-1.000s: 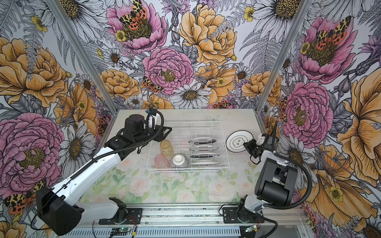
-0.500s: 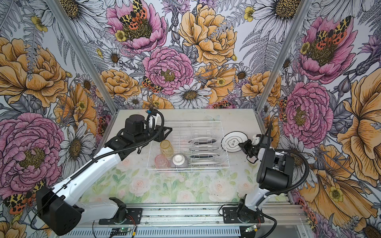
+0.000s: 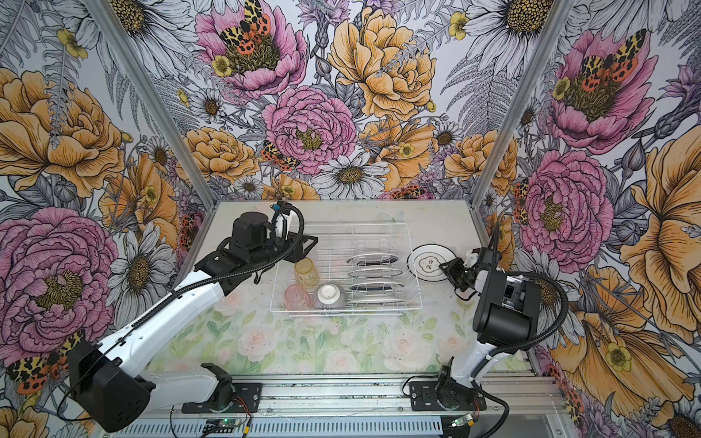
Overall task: Unload the mixed dishes from the dish rack
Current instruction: 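Lower the plate flat onto the table and open the right gripper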
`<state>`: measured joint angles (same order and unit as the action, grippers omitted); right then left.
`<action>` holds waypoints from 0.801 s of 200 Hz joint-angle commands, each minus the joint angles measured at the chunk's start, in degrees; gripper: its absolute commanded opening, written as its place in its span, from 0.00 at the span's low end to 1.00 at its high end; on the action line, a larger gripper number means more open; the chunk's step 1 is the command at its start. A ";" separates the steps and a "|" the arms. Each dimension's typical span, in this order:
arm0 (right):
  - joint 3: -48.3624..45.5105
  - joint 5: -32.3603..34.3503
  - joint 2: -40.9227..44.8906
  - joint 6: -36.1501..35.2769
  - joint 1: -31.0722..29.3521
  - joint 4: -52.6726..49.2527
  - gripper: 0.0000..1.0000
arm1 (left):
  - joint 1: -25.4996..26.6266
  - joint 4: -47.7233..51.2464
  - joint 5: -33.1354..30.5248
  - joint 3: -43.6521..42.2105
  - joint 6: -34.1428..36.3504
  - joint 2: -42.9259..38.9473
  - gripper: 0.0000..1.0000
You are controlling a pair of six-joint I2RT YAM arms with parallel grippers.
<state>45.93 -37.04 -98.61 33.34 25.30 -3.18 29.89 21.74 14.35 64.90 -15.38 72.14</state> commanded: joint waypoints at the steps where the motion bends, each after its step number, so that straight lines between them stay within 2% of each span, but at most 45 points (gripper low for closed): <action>1: 1.51 2.19 0.43 -1.95 -0.43 -1.46 0.43 | 0.21 -0.30 -0.81 -0.86 1.25 -0.55 0.44; 104: 1.87 10.68 1.77 -5.67 -0.43 -6.94 0.50 | -0.11 0.08 -0.90 -1.42 1.75 -1.09 0.44; 160: 2.12 12.82 2.46 -6.41 -0.43 -8.41 0.52 | -0.09 0.63 -1.08 -1.40 2.35 -1.28 0.44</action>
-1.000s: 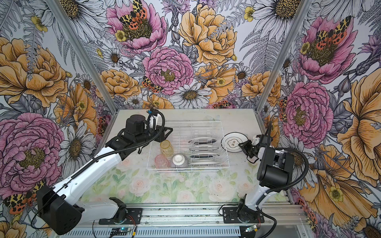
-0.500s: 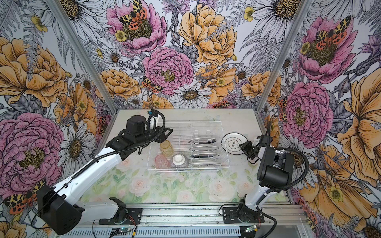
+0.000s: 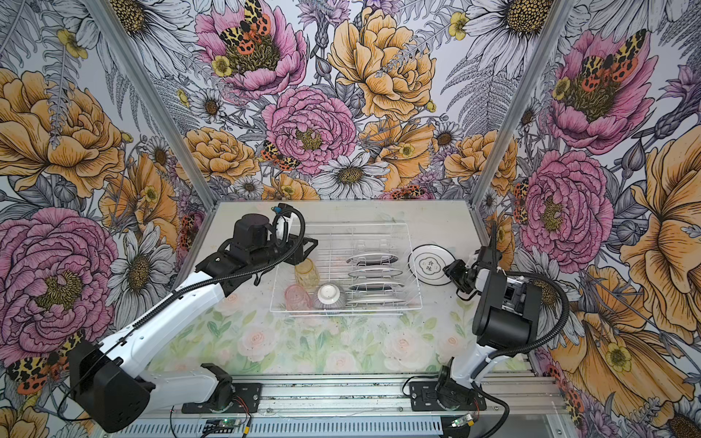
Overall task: Unload the mixed dishes from the dish rack
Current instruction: 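Lower the plate flat onto the table and open the right gripper, then reach the left gripper back over the rack while the right arm lifts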
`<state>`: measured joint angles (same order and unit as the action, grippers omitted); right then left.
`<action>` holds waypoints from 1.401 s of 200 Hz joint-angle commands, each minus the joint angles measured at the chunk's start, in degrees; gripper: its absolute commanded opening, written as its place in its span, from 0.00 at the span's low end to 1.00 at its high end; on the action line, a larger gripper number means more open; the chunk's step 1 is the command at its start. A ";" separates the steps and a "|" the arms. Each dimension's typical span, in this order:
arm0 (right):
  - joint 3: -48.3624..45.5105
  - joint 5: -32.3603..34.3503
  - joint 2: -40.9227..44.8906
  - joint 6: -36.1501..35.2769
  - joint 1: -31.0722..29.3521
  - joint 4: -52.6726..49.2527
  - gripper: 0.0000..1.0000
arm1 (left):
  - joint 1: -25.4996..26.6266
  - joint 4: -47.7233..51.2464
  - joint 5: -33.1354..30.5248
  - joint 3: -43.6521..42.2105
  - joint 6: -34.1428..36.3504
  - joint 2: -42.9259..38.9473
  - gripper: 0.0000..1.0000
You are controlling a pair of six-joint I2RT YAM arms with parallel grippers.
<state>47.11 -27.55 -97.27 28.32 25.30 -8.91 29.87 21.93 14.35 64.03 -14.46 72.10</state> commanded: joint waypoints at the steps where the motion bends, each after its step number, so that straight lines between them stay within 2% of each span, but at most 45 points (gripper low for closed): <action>1: 0.95 3.36 1.12 -1.40 -0.43 -2.73 0.52 | -0.07 0.41 -1.03 -0.55 1.44 -1.20 0.44; 74: 0.70 5.44 4.21 -1.72 0.48 -4.41 0.58 | 0.17 1.44 -1.56 -0.71 2.38 -1.35 0.45; 114: 0.93 7.76 11.08 -2.87 1.70 -7.39 0.59 | 3.14 4.05 -4.69 2.27 5.54 0.91 0.45; 163: 2.37 8.13 21.29 -5.09 -0.93 -13.53 0.58 | 11.86 10.75 -15.56 12.68 15.27 10.85 0.44; 218: 4.20 8.00 30.78 -6.11 -6.26 -18.48 0.59 | 19.30 13.35 -23.87 22.34 28.92 22.11 0.44; 251: 4.99 5.87 33.49 -5.51 -6.75 -19.26 0.58 | 20.96 16.77 -28.23 28.89 33.58 28.66 0.45; 280: 5.16 5.17 35.02 -5.46 -6.93 -19.74 0.59 | 22.42 17.92 -29.10 31.93 36.95 31.66 0.46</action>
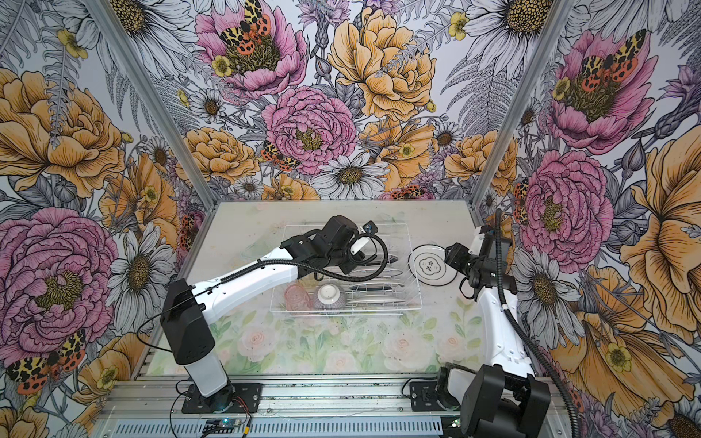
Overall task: Unload the mixed dishes from the dish rack
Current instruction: 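Reach the left gripper back over the rack while the right arm lifts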
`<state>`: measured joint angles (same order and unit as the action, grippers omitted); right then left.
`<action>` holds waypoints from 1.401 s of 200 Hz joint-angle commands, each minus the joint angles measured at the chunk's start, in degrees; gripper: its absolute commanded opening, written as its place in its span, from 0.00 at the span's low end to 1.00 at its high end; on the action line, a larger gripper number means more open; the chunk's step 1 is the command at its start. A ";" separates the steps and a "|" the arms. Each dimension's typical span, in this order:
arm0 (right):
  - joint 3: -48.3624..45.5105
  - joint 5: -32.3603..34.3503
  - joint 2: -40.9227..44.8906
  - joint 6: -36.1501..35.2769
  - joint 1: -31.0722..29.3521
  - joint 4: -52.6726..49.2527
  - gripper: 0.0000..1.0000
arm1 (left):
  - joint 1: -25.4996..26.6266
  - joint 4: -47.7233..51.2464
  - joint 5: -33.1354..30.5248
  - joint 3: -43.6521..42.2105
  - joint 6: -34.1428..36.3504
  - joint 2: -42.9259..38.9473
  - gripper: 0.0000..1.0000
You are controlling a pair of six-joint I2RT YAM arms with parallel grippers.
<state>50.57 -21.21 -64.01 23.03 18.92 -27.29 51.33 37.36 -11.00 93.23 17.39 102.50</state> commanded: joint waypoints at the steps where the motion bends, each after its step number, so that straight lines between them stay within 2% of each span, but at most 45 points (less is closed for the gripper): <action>1: 1.67 -1.18 1.81 -0.17 -0.55 -1.32 0.59 | 0.96 2.52 -3.80 2.78 5.20 1.24 0.46; 72: 1.90 -1.79 2.81 -0.17 -0.55 -1.45 0.59 | 1.66 3.33 -2.73 5.96 9.04 7.02 0.47; 124: 1.56 -1.75 2.88 -0.43 -0.55 -1.33 0.59 | 1.58 3.24 -4.86 8.92 11.42 11.20 0.47; 174: 1.59 -1.86 2.66 -0.56 -0.55 -1.31 0.59 | 1.57 1.09 -7.77 10.03 13.20 13.48 0.41; 226: 1.68 -1.84 2.15 -0.73 -0.55 -1.23 0.59 | 0.88 -0.25 -6.81 10.80 13.79 14.08 0.34; 280: 1.81 -1.81 1.88 -1.01 -0.55 -1.22 0.59 | 0.35 -0.29 -5.69 11.42 13.95 15.27 0.31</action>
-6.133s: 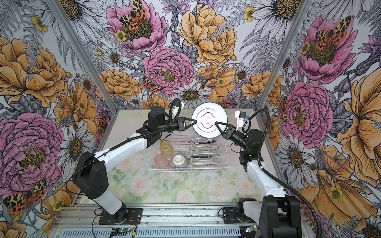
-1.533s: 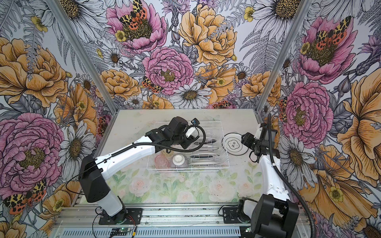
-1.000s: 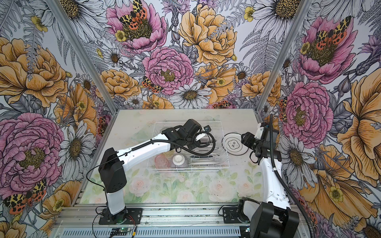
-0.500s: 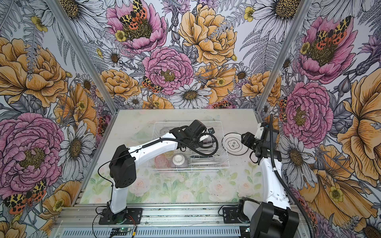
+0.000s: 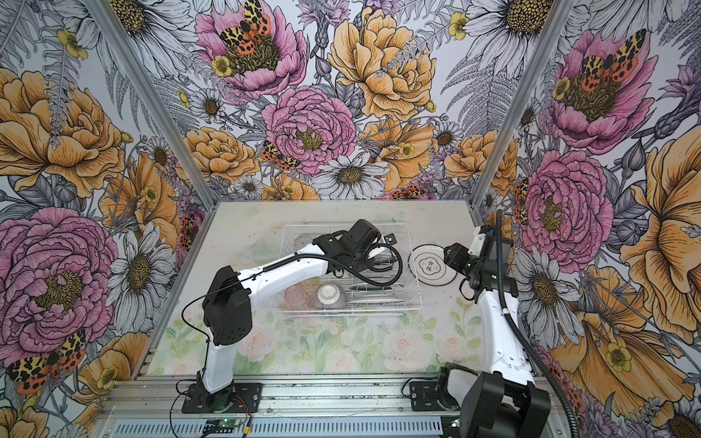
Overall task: Unload the mixed dishes from the dish rack
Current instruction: 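Reach the left gripper back over the rack while the right arm lifts, then lower the left gripper onto the rim of the green-rimmed plate and close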
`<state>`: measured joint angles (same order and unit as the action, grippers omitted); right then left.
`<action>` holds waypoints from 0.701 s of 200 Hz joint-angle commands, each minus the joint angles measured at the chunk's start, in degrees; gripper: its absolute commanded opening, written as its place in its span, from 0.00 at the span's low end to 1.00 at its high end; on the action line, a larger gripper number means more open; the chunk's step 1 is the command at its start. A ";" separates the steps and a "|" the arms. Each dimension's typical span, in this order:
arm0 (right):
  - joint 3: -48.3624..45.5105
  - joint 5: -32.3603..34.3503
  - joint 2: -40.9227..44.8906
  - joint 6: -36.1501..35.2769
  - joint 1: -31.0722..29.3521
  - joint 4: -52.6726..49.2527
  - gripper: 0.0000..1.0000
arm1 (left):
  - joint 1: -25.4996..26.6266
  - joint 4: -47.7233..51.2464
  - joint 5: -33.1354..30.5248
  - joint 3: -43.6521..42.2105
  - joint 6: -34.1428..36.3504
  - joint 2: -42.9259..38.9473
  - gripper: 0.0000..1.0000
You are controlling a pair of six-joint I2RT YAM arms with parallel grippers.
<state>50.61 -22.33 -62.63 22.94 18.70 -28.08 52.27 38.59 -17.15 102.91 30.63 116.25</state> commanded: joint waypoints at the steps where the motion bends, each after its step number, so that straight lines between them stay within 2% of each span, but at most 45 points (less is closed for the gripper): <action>1: 1.77 -0.66 0.50 -0.94 -0.33 -0.46 0.59 | -0.59 -1.50 0.45 1.75 0.72 1.57 0.31; 140: 1.56 -0.67 0.37 -1.14 -0.33 -0.42 0.59 | -0.92 -7.82 -1.66 -1.07 2.06 0.61 0.16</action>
<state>50.65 -22.33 -62.63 22.81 18.70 -28.08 51.86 33.30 -17.58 102.48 31.99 117.89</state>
